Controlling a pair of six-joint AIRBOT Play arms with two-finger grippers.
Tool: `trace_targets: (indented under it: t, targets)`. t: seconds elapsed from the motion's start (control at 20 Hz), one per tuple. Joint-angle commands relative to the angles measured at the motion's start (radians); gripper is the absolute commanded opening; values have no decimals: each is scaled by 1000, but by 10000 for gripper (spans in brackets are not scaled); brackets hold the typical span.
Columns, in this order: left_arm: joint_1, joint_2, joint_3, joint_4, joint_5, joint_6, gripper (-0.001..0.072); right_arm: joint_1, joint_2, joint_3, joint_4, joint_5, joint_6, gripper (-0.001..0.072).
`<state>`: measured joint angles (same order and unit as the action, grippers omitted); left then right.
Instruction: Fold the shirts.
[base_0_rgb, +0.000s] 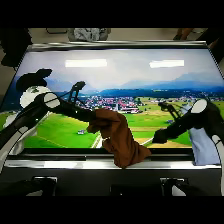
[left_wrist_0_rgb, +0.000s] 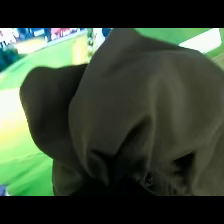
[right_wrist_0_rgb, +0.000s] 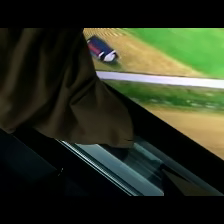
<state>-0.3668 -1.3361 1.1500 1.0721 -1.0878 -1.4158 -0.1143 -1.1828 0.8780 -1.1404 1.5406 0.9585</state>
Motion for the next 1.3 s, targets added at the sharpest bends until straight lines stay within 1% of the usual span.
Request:
trace_targets:
  t: [0.0,0.05,0.2,0.25,0.35,0.45,0.6,0.7,0.8,1.05,1.2,1.25]
  targets:
    - [39,6,-29,43,-31,3,683,-1,-2,-149,48,-50,-32,689]
    - [70,18,-14,85,-76,3,704,-1,-2,-149,46,-39,-43,689]
    - [185,81,1,317,-169,11,705,-1,-2,-149,3,-34,-55,689]
    - [232,98,-7,356,-203,24,705,-1,-2,-149,-13,-40,-55,689]
    - [311,130,-76,303,-206,29,705,-1,-2,-149,-20,-58,-55,688]
    - [338,148,-186,215,-163,33,705,-1,-2,-149,-20,-79,-54,688]
    - [312,145,-332,74,-17,32,704,-1,-2,-149,-19,-101,-54,687]
    - [267,144,-388,-6,92,32,705,-1,-2,-149,-19,-98,-54,687]
    - [210,135,-410,-19,163,31,704,-1,-2,-149,-19,-95,-54,687]
    - [109,75,-410,-86,256,30,703,-1,-2,-149,-18,-93,-35,687]
    - [74,72,-410,-90,329,29,700,-1,-2,-149,-13,-77,-34,688]
    - [68,71,-410,-90,346,29,647,-1,-2,-150,-11,-73,-34,691]
